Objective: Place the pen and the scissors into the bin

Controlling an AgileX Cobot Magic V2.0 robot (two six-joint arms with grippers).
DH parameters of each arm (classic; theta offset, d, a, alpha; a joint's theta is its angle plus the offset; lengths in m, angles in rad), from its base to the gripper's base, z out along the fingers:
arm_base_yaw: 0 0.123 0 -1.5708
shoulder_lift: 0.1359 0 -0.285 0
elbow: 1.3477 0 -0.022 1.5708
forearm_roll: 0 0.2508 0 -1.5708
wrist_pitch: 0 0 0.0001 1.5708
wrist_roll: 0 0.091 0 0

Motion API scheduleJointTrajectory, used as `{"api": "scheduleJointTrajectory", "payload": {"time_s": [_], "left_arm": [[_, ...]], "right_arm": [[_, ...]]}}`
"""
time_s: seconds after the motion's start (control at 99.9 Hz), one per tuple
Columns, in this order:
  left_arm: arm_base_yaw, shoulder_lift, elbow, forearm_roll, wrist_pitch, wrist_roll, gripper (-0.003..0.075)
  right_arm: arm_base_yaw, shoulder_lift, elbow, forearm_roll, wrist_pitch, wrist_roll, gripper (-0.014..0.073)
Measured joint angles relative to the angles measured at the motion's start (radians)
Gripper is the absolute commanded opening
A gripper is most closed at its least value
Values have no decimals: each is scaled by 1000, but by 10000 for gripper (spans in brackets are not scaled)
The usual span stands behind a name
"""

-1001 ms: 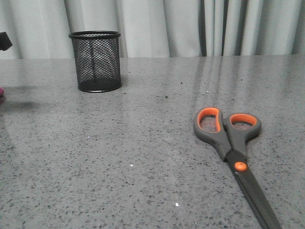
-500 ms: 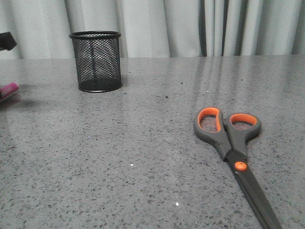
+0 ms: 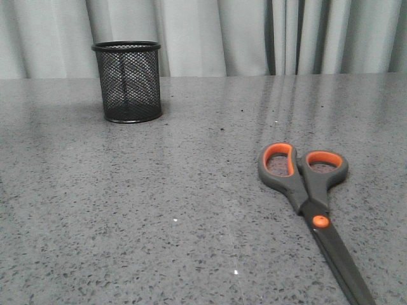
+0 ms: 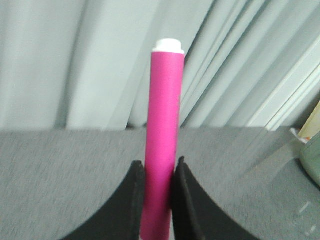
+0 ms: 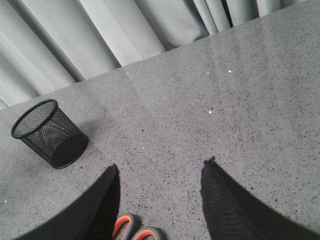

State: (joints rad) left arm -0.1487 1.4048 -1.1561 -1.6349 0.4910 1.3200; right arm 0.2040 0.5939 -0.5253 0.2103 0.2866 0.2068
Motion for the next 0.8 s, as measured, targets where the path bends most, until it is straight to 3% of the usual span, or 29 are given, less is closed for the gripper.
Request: {"api": "scheduleJointTrajectory", "payload": {"time_s": [0.16, 0.68, 0.74, 0.801], "left_arm": [[-74, 71, 0, -136, -39, 202, -19], [-90, 281, -2, -154, -1, 363, -18], [-90, 281, -6, -156, 0, 396, 6], [-90, 281, -8, -156, 3, 412, 90]], "right_arm": [[0, 30, 0, 0, -2, 0, 323], [0, 36, 0, 0, -5, 0, 318], [0, 36, 0, 0, -5, 0, 318], [0, 36, 0, 0, -5, 0, 318]]}}
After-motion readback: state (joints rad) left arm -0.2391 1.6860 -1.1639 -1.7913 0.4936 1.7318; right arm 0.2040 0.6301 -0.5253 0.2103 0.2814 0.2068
